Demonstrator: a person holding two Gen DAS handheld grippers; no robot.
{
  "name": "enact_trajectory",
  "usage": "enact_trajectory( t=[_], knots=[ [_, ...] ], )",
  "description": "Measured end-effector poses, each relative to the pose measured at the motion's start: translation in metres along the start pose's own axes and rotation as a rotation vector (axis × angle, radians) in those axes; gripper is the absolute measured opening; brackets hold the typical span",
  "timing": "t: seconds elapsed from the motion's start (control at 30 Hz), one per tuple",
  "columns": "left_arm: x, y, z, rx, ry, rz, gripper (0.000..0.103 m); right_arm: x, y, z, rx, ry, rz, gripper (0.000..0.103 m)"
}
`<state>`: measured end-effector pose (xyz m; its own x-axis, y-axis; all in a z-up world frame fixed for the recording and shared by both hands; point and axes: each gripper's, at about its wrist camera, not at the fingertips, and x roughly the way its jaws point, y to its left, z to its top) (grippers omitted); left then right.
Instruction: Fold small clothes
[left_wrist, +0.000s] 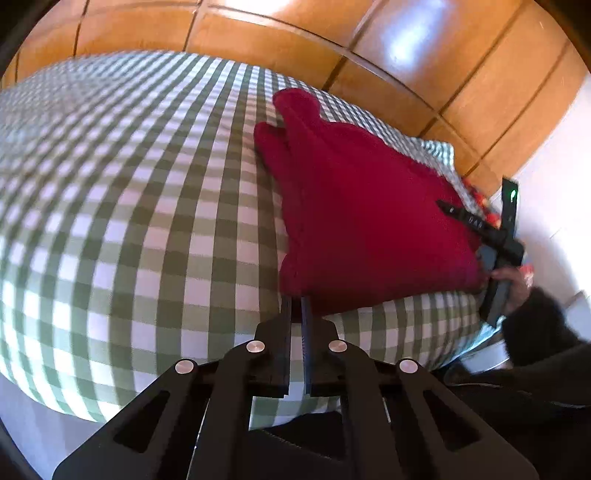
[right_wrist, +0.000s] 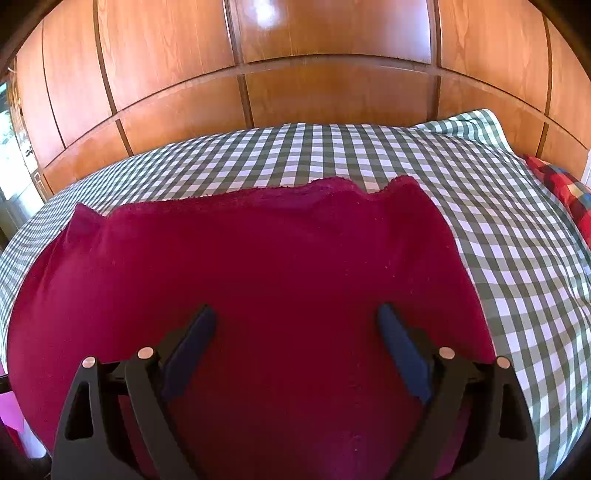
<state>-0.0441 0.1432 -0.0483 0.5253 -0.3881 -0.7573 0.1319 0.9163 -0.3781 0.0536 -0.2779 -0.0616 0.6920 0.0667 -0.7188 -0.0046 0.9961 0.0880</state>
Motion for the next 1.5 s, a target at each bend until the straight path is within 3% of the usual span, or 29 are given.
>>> enact_trajectory(
  t=[0.07, 0.2, 0.23, 0.3, 0.33, 0.47, 0.87, 1.23, 1.4, 1.47, 1.5],
  knots=[
    [-0.005, -0.008, 0.007, 0.028, -0.015, 0.044, 0.004, 0.000, 0.001, -0.001, 0.000, -0.005, -0.001, 0.089],
    [-0.018, -0.030, 0.023, 0.088, -0.070, 0.206, 0.008, 0.000, 0.002, -0.002, -0.006, -0.009, -0.011, 0.089],
    [-0.020, -0.034, 0.028, 0.086, -0.089, 0.227, 0.025, 0.000, 0.002, -0.002, -0.008, -0.010, -0.013, 0.090],
    [-0.026, -0.040, 0.034, 0.081, -0.135, 0.231, 0.050, -0.001, 0.003, -0.003, -0.010, -0.011, -0.017, 0.090],
    [-0.027, -0.043, 0.037, 0.083, -0.150, 0.233, 0.052, -0.001, 0.003, -0.003, -0.011, -0.012, -0.018, 0.090],
    [-0.023, -0.054, 0.049, 0.128, -0.175, 0.270, 0.052, -0.001, 0.002, -0.004, -0.011, -0.013, -0.016, 0.090],
    [0.002, -0.064, 0.067, 0.162, -0.163, 0.279, 0.052, -0.002, 0.003, -0.003, -0.010, -0.018, -0.016, 0.090],
    [0.020, -0.053, 0.070, 0.132, -0.125, 0.269, 0.052, -0.002, 0.003, -0.003, -0.011, -0.019, -0.017, 0.091],
    [0.036, -0.037, 0.076, 0.070, -0.091, 0.225, 0.052, -0.002, 0.003, -0.004, -0.012, -0.019, -0.018, 0.091],
    [0.052, -0.025, 0.079, -0.003, -0.053, 0.166, 0.048, -0.002, 0.003, -0.004, -0.012, -0.019, -0.018, 0.091],
    [0.057, -0.019, 0.081, -0.043, -0.035, 0.107, 0.032, -0.002, 0.003, -0.004, -0.011, -0.020, -0.018, 0.091]
  ],
)
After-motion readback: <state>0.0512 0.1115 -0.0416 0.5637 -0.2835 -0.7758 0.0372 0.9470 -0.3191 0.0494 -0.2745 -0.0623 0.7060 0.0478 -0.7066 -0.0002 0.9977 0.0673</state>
